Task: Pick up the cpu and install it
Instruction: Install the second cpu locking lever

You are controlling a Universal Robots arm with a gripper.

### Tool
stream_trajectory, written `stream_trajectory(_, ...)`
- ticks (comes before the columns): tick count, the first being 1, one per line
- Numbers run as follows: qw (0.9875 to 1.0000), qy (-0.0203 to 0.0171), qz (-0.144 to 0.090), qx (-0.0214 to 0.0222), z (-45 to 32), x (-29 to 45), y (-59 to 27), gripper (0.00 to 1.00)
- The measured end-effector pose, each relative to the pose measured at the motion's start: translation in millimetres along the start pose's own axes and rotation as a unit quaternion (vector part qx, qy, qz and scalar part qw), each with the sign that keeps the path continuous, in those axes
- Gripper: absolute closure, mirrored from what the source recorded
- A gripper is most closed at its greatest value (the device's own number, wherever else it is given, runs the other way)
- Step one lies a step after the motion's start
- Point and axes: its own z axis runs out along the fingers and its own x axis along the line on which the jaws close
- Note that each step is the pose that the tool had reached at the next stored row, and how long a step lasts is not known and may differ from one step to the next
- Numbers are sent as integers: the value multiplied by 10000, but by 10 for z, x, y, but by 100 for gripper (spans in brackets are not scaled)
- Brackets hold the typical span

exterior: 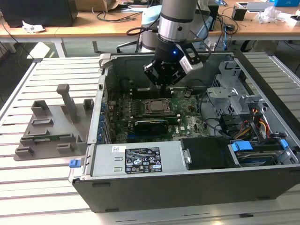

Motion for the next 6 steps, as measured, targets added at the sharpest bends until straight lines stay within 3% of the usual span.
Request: stream_trajectory(6, 10000, 0, 0, -1, -5, 0, 0, 89)
